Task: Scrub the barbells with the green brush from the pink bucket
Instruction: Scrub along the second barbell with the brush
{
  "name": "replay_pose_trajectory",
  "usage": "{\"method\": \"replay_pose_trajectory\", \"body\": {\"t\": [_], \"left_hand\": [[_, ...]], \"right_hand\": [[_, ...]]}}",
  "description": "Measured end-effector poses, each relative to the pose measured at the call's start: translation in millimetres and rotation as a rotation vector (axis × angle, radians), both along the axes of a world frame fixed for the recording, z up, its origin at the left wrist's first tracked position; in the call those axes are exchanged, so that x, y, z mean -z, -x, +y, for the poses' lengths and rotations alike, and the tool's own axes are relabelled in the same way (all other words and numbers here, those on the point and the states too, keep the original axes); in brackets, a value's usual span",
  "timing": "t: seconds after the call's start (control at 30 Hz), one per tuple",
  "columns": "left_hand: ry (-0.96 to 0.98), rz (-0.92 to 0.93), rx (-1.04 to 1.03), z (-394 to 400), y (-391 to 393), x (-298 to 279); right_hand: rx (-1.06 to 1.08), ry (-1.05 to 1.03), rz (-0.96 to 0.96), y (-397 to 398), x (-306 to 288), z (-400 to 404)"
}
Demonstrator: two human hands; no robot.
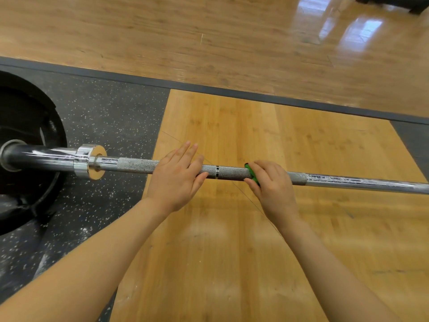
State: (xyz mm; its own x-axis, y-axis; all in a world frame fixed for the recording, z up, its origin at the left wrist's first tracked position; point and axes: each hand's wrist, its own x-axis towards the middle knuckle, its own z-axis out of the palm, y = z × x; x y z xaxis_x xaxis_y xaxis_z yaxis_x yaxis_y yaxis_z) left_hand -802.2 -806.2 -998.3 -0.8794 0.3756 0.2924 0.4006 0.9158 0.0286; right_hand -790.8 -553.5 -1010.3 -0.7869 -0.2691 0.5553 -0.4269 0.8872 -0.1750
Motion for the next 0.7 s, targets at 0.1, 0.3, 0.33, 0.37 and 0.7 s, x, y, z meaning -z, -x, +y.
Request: {"method": "replay_pose_trajectory", "body": {"t": [0.1,0.3,0.33,0.37,0.7], "left_hand": [[-0.010,-0.006,0.001,0.1,0.5,-0.4],[-0.017,-0.005,0.015,-1.6,6.5,0.3],[-0.017,-0.008,0.014,-1.8,8.2,0.2],[-0.018,-0.013,0.013,-1.6,10.0,-0.2],[0.004,-0.088,-0.008,0.1,39.9,-6.8]], "right_hand": [[0.063,0.025,-0.021,-1.5,-0.9,22.4],[0.063,0.153,-0.027,-3.1,-5.6,20.2],[0.064,0.156,-0.010,-3.1,-8.4,19.0],[0.066,0.152,0.002,-2.3,-11.6,17.6],[0.039,0.092,0.034,18.3,-26.4,8.3]]}}
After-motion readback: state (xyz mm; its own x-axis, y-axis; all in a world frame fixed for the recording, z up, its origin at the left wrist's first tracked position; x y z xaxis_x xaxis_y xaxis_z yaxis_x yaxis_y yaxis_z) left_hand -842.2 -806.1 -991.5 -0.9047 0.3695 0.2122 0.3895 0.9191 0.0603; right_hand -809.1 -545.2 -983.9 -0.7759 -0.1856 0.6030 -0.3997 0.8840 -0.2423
